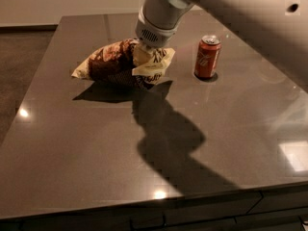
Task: Move brown chip bag near rxbar chocolate
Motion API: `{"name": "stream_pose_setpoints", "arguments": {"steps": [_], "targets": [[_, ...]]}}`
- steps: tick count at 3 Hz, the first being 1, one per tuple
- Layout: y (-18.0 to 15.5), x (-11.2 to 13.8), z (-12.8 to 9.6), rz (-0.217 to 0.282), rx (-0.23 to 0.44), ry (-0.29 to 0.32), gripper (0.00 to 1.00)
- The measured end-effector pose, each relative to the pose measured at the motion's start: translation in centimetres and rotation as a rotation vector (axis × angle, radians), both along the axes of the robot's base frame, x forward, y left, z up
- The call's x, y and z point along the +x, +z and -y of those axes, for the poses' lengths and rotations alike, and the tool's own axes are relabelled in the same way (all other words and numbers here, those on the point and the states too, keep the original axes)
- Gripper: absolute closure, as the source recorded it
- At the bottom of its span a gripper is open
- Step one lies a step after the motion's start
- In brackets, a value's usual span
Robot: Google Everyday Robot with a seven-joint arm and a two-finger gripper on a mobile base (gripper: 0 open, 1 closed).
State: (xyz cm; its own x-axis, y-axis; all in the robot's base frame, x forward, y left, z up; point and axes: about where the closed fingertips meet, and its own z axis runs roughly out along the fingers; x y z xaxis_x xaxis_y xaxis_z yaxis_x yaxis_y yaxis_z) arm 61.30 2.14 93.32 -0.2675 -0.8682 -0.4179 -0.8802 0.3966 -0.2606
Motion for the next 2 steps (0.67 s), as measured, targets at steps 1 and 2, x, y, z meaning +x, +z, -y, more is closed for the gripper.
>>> {"name": "stream_pose_setpoints", "arguments": {"steps": [1,2], "targets": [[-0.12,0.29,-0.25,0.008,-0.001,-0.006,0.58],[-0.11,0.5,-0.18,0.014,-0.003,-0.007,0.35]]}}
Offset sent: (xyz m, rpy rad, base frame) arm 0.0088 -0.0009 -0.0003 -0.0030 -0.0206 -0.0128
